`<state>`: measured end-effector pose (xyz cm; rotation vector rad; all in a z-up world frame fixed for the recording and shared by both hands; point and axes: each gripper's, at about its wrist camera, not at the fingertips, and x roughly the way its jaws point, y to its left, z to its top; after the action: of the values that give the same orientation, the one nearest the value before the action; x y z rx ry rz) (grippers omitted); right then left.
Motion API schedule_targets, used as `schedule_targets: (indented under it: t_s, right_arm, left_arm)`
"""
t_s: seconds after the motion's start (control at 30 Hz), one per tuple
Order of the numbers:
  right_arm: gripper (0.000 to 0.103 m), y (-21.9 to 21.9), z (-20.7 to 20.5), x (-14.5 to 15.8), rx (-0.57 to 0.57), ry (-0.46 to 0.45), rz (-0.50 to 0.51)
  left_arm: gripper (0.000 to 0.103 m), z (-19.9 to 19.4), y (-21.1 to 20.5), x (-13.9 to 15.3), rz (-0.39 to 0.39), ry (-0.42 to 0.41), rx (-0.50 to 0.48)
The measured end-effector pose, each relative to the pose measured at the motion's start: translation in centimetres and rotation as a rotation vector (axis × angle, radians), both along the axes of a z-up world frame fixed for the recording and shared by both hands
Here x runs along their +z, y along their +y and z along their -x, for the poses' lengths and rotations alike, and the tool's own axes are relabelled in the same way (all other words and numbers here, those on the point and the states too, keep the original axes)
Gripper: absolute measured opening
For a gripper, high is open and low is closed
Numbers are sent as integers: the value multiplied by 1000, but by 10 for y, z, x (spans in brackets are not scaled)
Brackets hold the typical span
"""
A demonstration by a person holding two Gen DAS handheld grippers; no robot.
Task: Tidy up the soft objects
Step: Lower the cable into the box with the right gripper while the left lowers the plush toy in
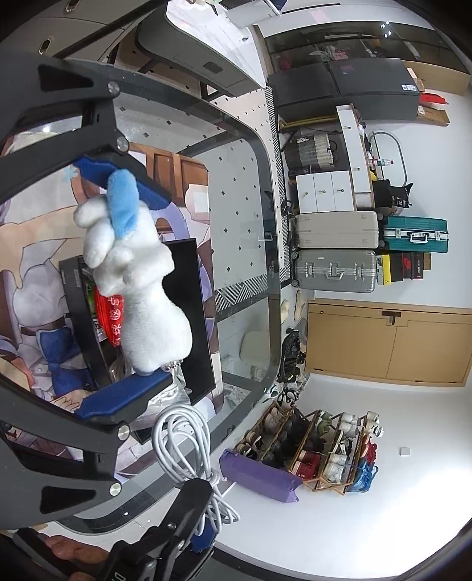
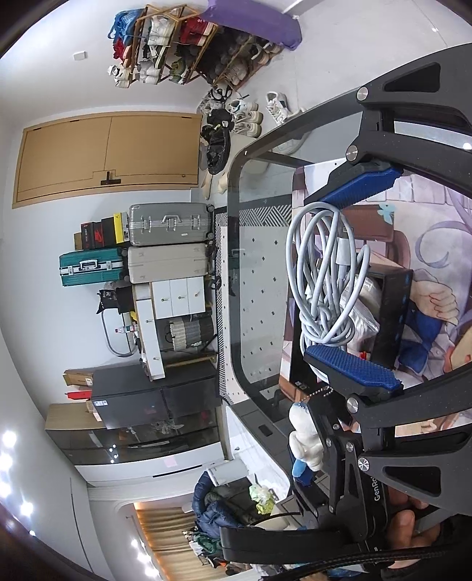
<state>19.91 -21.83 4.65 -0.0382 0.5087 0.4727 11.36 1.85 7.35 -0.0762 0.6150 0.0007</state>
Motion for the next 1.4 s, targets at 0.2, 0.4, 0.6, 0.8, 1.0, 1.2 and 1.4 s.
schedule_targets:
  t_s: [0.2,0.4,0.6,0.8,1.0,1.2,1.4]
  right_arm:
    - [75,13,-21,-8,-15,7,46]
    - [75,37,-44,-18,11,26,77]
    - [75,62,-73,-32,29,67,75]
    - [75,81,-92,-51,55,112,91]
    - [76,99,-104,-63,75,153,115]
    - [87,81,-99,-59,57,121,112]
    - [94,48,-81,-49,7,95,71]
  left_arm:
    - [88,-8,3,-10,-1,18,6]
    - [88,-12,5,-12,13,22,23]
    - [88,-12,10,-16,17,32,36]
    - [88,-14,11,-19,9,43,41]
    - [88,-16,12,-23,3,50,47]
    - [88,-16,7,-25,-1,51,34]
    - [89,-22,1,-27,6,59,12]
